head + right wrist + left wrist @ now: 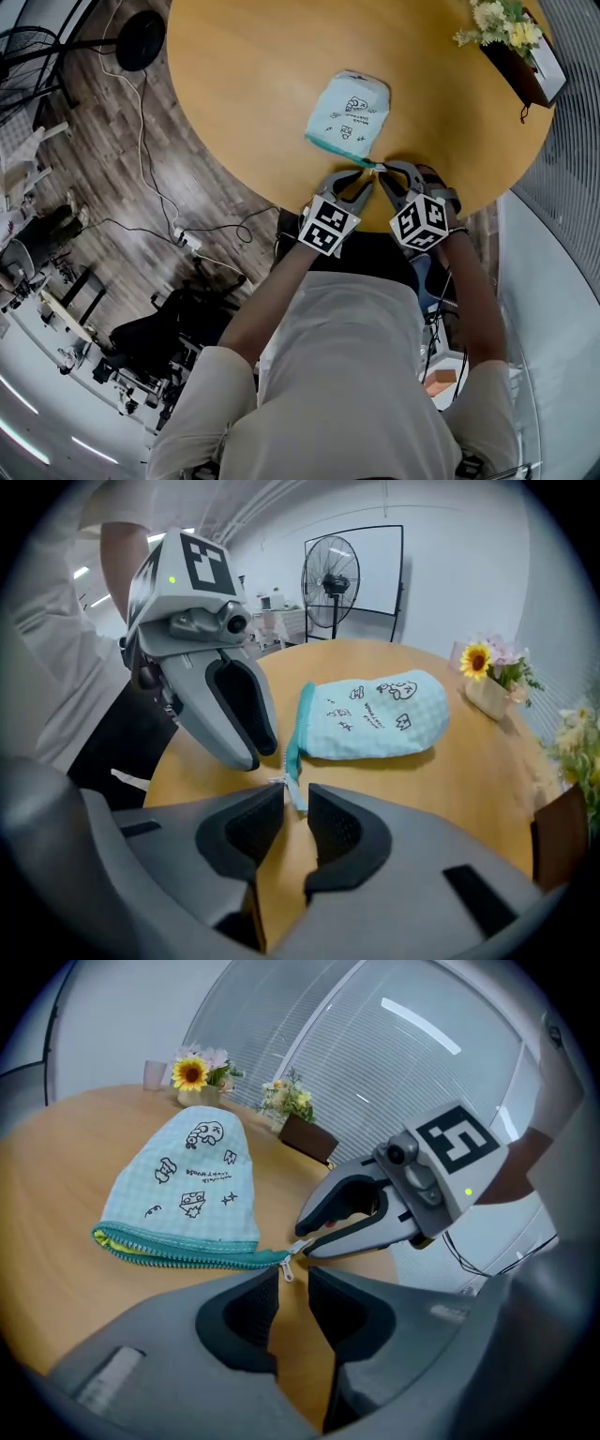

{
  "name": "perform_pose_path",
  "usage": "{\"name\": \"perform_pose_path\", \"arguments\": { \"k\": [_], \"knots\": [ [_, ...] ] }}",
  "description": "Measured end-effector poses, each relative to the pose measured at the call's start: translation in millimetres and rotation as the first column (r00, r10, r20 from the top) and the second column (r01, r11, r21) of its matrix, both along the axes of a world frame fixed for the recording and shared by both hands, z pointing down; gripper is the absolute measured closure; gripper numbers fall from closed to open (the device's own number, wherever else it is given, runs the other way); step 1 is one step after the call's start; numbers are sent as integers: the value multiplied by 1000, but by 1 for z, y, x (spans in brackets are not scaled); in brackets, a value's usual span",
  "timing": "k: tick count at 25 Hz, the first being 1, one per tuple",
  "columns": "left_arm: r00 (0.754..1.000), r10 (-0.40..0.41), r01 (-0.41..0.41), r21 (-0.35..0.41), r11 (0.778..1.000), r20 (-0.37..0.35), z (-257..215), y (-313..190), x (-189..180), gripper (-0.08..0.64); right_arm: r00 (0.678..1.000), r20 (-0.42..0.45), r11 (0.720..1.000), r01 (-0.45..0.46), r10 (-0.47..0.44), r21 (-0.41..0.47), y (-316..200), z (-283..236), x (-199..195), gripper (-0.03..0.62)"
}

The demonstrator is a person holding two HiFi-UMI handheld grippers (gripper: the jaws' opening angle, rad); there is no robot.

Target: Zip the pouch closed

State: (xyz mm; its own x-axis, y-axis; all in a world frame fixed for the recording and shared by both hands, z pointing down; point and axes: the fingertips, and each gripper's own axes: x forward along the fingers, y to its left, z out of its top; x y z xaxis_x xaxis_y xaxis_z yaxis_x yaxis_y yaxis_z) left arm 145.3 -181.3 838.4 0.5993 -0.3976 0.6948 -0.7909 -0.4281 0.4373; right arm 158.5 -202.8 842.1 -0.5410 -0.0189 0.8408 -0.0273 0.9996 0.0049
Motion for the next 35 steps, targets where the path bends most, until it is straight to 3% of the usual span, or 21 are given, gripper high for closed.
{"name": "perform_pose_path", "arguments": {
  "k": [8,19,29,35],
  "knots": [
    [996,65,-68,37,997,62,8,2,4,464,1000,12,999,27,-27,-27,1,13,-2,552],
    [994,67,-72,50,996,86,12,-1,5,465,994,77,984,-61,75,-166,3,-3,-5,571],
    [998,27,-33,93,995,64,-9,-13,-1,469,958,139,930,-199,251,-310,-2,-23,-8,574],
    [998,16,-22,113,993,60,-25,-19,-8,495,942,158,910,-229,297,-347,-4,-35,-16,574]
  ]
}}
